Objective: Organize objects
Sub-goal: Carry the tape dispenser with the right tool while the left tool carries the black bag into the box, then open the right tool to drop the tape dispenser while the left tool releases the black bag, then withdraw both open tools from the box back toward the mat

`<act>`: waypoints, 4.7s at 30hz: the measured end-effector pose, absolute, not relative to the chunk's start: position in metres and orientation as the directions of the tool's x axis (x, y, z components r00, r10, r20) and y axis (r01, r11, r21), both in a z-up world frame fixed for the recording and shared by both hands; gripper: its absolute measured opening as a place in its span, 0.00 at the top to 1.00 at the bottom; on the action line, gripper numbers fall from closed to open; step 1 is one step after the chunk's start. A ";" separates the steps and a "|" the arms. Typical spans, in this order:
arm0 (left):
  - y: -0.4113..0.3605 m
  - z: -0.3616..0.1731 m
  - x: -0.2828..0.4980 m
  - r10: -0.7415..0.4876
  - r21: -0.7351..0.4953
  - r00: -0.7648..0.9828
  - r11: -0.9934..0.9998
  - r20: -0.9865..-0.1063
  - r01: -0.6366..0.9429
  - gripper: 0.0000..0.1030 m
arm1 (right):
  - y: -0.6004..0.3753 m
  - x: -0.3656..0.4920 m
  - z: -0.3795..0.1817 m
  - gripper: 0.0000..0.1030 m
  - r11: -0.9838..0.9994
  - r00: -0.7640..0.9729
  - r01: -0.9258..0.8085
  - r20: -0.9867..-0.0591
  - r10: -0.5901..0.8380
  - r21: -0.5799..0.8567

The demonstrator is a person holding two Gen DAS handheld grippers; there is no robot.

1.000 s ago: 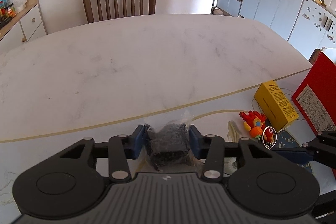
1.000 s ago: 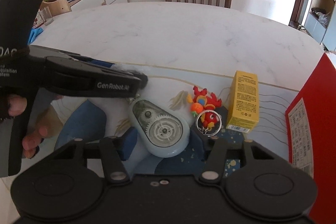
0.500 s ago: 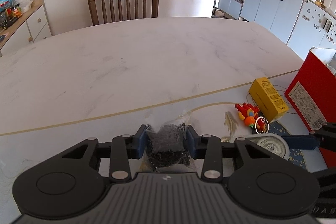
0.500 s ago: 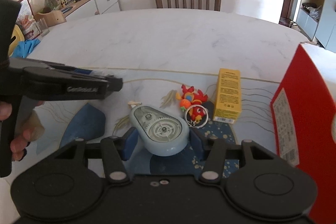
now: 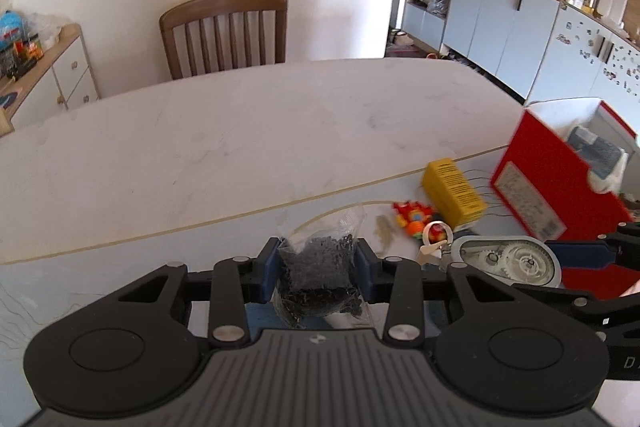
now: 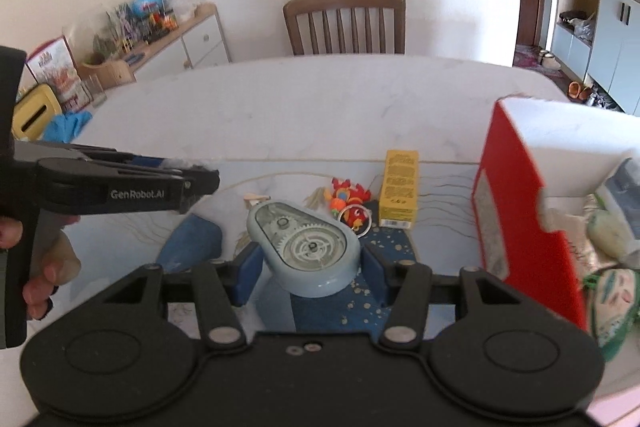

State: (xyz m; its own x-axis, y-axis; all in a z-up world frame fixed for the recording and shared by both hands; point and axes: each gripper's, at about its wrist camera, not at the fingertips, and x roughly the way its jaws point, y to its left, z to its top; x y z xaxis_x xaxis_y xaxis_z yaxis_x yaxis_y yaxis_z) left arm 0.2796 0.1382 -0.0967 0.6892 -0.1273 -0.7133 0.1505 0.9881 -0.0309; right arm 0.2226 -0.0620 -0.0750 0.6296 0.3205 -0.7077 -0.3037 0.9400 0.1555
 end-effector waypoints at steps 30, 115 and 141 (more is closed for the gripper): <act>-0.017 -0.023 0.248 -0.251 -0.031 0.730 0.953 -0.636 0.300 0.63 | -0.208 0.169 -0.014 0.49 0.972 0.754 -0.177 -0.613 0.235 0.154; -0.133 -0.035 0.304 -0.230 -0.073 0.645 0.963 -0.728 0.260 0.36 | -0.332 0.203 -0.018 0.30 0.958 0.663 -0.236 -0.693 0.282 0.164; -0.013 -0.021 0.256 -0.276 -0.107 0.695 0.955 -0.664 0.277 0.05 | -0.251 0.186 -0.009 0.05 0.975 0.714 -0.070 -0.671 0.198 0.213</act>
State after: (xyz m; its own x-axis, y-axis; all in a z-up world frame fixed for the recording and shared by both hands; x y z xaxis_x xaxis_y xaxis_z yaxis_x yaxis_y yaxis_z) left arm 0.2564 -0.0129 -0.0214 0.6952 -0.2760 -0.6637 0.2765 0.9550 -0.1074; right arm 0.1861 -0.2509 -0.0087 0.7141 0.1983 -0.6714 -0.0703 0.9745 0.2130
